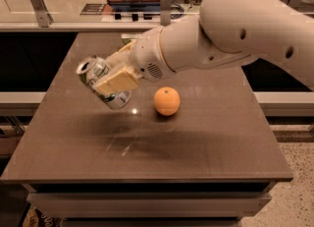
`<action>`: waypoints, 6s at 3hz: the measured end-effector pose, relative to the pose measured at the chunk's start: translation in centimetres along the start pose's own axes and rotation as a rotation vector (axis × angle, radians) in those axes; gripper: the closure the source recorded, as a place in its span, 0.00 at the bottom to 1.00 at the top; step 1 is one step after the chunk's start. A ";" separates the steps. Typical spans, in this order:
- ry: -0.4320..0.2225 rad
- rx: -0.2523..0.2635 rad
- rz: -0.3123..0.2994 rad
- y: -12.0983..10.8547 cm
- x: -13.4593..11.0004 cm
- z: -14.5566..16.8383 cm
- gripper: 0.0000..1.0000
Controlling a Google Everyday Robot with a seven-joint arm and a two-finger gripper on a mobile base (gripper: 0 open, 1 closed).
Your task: Knock 7up can over
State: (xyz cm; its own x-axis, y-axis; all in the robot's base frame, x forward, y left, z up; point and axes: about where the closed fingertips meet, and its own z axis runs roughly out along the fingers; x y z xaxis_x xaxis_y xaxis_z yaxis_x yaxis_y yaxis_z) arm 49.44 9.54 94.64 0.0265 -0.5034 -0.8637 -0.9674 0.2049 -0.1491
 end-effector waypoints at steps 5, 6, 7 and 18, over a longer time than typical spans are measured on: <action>0.349 -0.007 -0.017 1.0 0.8 2.9 1.00; 0.418 0.035 -0.006 0.7 2.1 3.1 1.00; 0.458 0.061 -0.012 1.0 2.5 3.9 1.00; 0.449 0.048 -0.132 2.4 0.8 10.8 0.38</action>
Offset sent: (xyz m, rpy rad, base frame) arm -0.0092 0.0201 -0.0014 -0.1802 0.0659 0.0693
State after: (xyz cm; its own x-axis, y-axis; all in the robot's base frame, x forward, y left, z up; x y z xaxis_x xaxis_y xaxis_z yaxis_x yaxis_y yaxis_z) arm 49.86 18.65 88.41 0.0263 -0.8388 -0.5438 -0.9500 0.1483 -0.2747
